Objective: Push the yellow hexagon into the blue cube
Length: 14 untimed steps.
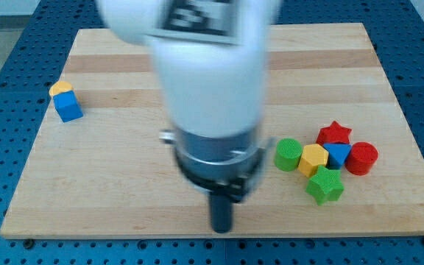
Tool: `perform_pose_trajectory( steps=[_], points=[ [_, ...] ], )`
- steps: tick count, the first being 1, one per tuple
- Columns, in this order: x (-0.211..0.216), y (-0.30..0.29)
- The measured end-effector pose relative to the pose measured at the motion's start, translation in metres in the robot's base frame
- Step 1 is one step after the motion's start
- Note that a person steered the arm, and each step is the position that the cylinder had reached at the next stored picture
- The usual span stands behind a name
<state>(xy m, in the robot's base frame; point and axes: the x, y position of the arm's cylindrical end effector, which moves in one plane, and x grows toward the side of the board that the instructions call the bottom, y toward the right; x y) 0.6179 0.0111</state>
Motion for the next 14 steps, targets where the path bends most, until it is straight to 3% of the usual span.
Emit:
perform_pose_trajectory(
  steps=[1, 3, 6, 8, 9, 11, 12, 14],
  points=[
    [0.0, 0.08],
    [-0.018, 0.159],
    [-0.122, 0.111],
    [-0.16, 0.042],
    [-0.174, 0.039],
    [-0.194, 0.12],
    [-0.224, 0.1],
    [-0.203, 0.072]
  ],
)
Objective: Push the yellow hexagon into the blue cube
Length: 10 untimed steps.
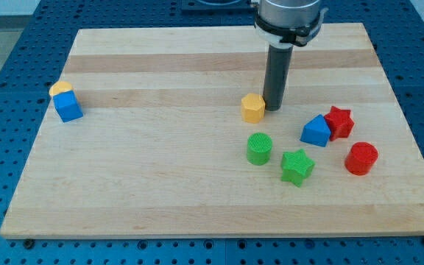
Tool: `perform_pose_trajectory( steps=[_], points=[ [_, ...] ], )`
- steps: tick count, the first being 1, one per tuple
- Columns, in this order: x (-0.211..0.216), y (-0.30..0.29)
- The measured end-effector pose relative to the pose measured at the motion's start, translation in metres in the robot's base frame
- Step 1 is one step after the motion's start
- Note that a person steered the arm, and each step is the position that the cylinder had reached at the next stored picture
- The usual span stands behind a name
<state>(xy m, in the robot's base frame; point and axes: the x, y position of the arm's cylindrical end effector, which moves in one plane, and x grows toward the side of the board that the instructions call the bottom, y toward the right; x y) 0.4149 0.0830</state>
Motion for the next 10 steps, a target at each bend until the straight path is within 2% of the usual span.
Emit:
perform_pose_trajectory(
  steps=[2, 5, 7, 10],
  points=[
    [0.007, -0.013],
    [0.017, -0.141],
    [0.035, -0.187],
    [0.036, -0.269]
  ],
)
